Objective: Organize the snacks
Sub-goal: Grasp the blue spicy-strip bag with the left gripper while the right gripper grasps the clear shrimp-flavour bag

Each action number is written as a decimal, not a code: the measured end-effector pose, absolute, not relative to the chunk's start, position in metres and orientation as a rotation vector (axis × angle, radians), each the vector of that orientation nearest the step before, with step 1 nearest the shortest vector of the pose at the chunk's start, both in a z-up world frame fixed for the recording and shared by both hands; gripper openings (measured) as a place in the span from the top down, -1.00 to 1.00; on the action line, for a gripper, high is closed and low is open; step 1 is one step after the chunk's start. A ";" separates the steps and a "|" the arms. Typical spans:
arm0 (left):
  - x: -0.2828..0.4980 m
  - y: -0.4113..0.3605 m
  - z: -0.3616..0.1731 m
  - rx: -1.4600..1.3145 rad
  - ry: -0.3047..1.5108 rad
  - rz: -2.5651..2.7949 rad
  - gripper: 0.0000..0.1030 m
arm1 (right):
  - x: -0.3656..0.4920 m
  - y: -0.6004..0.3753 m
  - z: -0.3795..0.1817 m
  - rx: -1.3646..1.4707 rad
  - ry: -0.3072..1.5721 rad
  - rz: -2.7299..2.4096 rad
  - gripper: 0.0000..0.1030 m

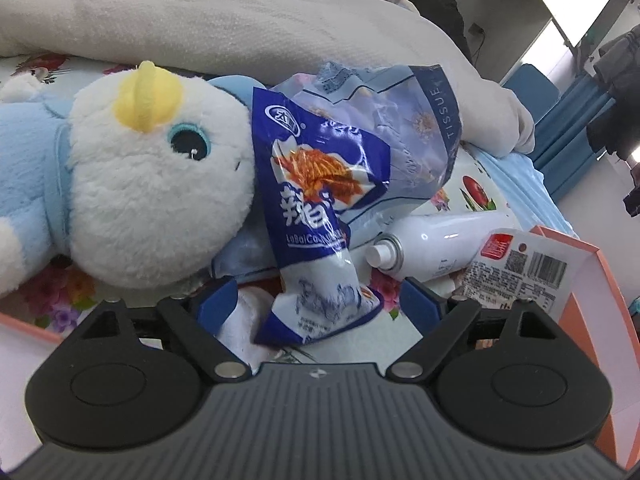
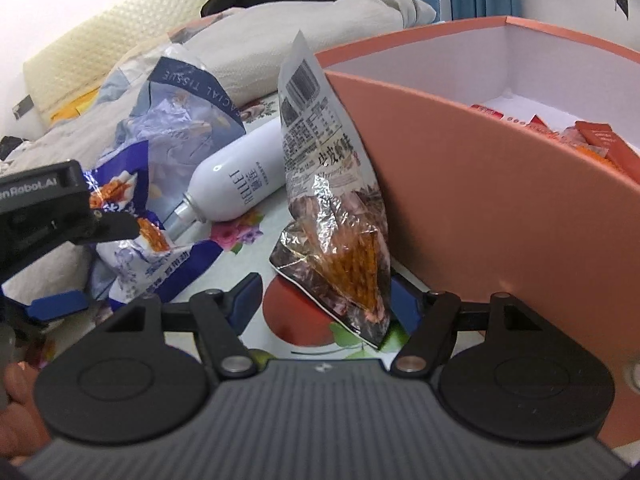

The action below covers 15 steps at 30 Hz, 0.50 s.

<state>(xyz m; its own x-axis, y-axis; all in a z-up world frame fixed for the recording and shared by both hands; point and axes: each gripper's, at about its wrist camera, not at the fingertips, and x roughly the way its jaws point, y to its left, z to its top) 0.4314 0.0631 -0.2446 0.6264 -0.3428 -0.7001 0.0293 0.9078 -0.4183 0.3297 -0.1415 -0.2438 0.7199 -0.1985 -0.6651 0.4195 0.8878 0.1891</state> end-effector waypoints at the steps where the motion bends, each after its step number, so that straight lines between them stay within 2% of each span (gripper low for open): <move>1: 0.433 0.063 -0.246 -0.396 0.873 -0.222 -0.71 | 0.332 -0.142 -0.245 0.347 0.692 -0.339 -0.37; 11: 0.447 0.054 -0.257 -0.413 0.878 -0.227 -0.68 | 0.344 -0.144 -0.250 0.360 0.666 -0.273 -0.36; 15: 0.451 0.054 -0.259 -0.418 0.876 -0.212 -0.54 | 0.351 -0.144 -0.252 0.344 0.662 -0.283 -0.17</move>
<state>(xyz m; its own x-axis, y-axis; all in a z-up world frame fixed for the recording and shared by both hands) 0.4510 0.0536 -0.2594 0.6258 -0.3475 -0.6983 0.0102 0.8989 -0.4381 0.3506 -0.1445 -0.2517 0.7542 -0.1460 -0.6403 0.3618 0.9060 0.2196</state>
